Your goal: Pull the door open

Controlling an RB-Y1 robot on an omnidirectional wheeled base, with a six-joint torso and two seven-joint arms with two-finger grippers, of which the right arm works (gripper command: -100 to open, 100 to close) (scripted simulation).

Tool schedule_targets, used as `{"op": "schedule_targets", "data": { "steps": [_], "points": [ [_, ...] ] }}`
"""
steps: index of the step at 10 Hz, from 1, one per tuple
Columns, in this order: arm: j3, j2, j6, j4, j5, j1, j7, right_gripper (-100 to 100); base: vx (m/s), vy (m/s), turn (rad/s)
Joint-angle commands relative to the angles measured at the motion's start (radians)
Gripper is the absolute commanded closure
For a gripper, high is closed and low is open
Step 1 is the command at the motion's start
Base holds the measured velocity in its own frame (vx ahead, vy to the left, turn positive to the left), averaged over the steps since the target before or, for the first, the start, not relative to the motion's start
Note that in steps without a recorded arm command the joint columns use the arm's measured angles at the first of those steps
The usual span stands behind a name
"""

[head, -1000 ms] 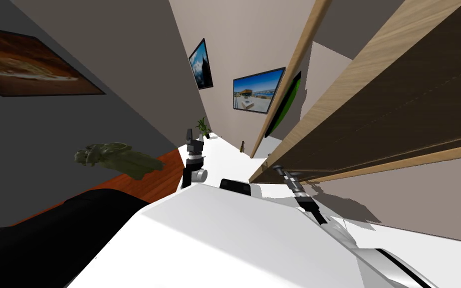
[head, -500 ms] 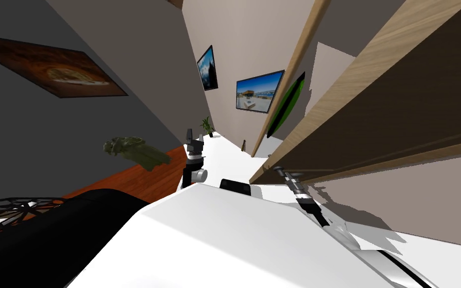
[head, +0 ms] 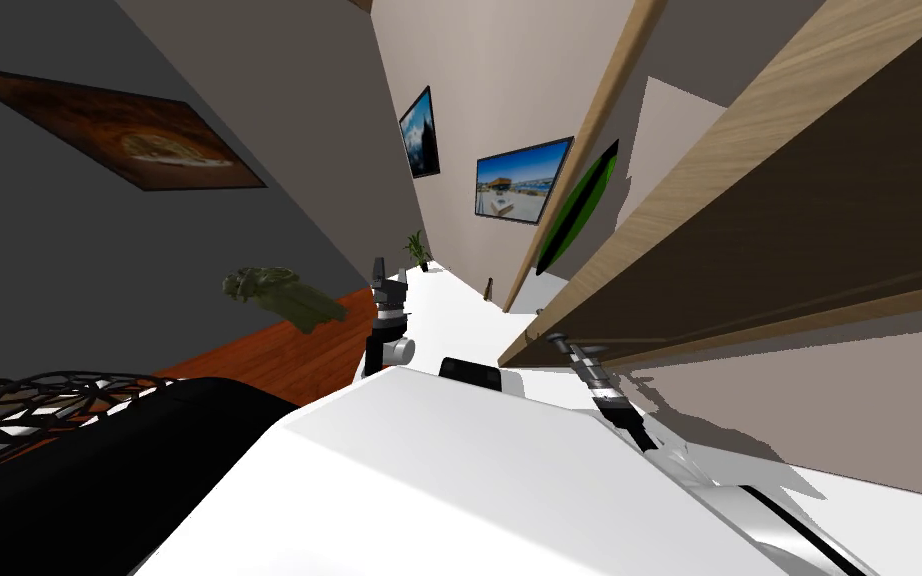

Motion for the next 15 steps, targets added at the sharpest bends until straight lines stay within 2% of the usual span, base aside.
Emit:
{"op": "schedule_targets", "data": {
  "steps": [1,2,3,4,5,6,7,8,9,10,11,13,14,15],
  "points": [
    [0.001,0.004,-0.026,0.029,0.009,-0.009,-0.002,100,-0.094,-0.036,0.059],
    [0.002,0.007,-0.041,0.049,0.014,-0.017,-0.004,100,-0.095,-0.048,0.053],
    [0.002,0.014,-0.071,0.09,0.025,-0.033,-0.008,100,-0.131,-0.076,0.105],
    [0.002,0.014,-0.071,0.09,0.025,-0.033,-0.008,100,-0.112,-0.052,0.046],
    [0.003,0.02,-0.101,0.133,0.036,-0.05,-0.012,100,-0.125,-0.059,0.014],
    [0.003,0.02,-0.111,0.193,0.036,-0.085,-0.012,100,-0.085,-0.046,0.109],
    [0.003,0.02,-0.125,0.212,0.036,-0.085,-0.012,100,-0.022,-0.003,0.035],
    [0.003,0.026,-0.132,0.175,0.047,-0.066,-0.016,100,-0.064,-0.031,0.019],
    [0.003,0.026,-0.132,0.175,0.047,-0.066,-0.016,100,-0.073,-0.053,0.035],
    [0.003,0.029,-0.146,0.196,0.052,-0.074,-0.018,100,-0.057,-0.037,0.045],
    [0.003,0.029,-0.146,0.187,0.052,-0.074,-0.018,100,-0.054,-0.026,0.014],
    [0.003,0.029,-0.146,0.202,0.052,-0.074,-0.018,100,-0.013,-0.007,0.0],
    [0.004,0.037,-0.186,0.253,0.066,-0.096,-0.023,100,-0.083,-0.053,0.09],
    [0.004,0.037,-0.186,0.253,0.066,-0.096,-0.023,100,-0.09,-0.069,0.085]
  ]
}}
